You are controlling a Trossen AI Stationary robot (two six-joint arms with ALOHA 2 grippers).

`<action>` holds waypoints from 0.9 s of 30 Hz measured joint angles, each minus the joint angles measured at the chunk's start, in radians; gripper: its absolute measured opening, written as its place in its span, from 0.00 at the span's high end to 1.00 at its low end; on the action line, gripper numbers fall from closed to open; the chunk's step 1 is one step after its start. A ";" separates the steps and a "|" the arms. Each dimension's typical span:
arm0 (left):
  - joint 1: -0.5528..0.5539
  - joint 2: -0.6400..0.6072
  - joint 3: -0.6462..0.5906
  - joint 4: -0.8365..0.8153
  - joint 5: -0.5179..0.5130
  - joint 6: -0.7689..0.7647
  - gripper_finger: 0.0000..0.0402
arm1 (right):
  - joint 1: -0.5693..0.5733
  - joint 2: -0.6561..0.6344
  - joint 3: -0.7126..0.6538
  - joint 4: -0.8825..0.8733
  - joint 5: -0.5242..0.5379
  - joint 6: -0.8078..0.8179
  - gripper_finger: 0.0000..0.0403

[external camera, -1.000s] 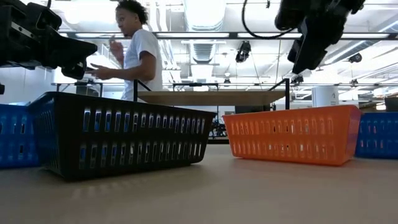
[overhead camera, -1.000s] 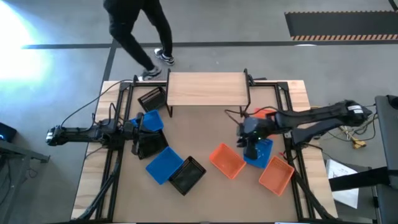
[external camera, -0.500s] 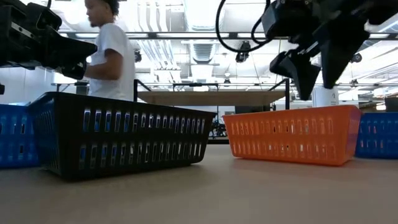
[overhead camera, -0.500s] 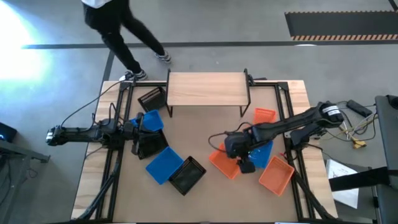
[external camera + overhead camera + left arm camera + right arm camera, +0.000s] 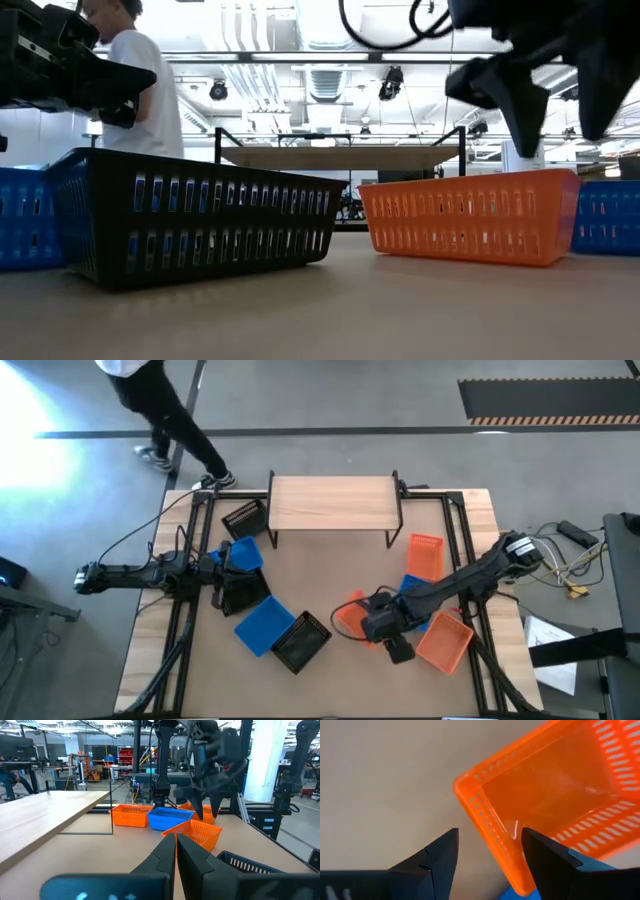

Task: Stack baskets on shelf by color
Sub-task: Put the left orange basket on the shelf

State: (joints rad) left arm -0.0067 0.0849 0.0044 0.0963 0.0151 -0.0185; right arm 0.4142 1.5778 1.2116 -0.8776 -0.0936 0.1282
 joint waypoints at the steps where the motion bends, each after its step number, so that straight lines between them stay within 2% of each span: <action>1: 0.000 0.000 0.000 0.000 0.000 0.000 1.00 | 0.004 0.016 -0.002 -0.003 0.000 0.002 0.48; 8: 0.000 0.000 0.000 0.000 0.000 0.000 1.00 | 0.018 0.124 -0.003 -0.013 0.099 -0.023 0.49; 11: 0.000 0.000 0.000 0.000 0.000 0.000 1.00 | 0.018 0.144 -0.005 -0.016 0.157 -0.021 0.53; 15: 0.000 0.000 0.000 0.000 0.000 0.000 1.00 | 0.018 0.133 -0.005 -0.009 0.204 -0.008 0.66; 21: 0.000 0.000 0.000 -0.001 0.000 0.000 1.00 | 0.016 0.078 -0.006 0.005 0.237 0.004 0.95; 27: 0.000 0.000 0.000 0.000 0.000 0.000 1.00 | -0.002 -0.062 -0.006 0.009 0.259 0.049 0.98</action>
State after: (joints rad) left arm -0.0067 0.0848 0.0044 0.0959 0.0154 -0.0185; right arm 0.4117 1.5162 1.2053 -0.8683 0.1655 0.1768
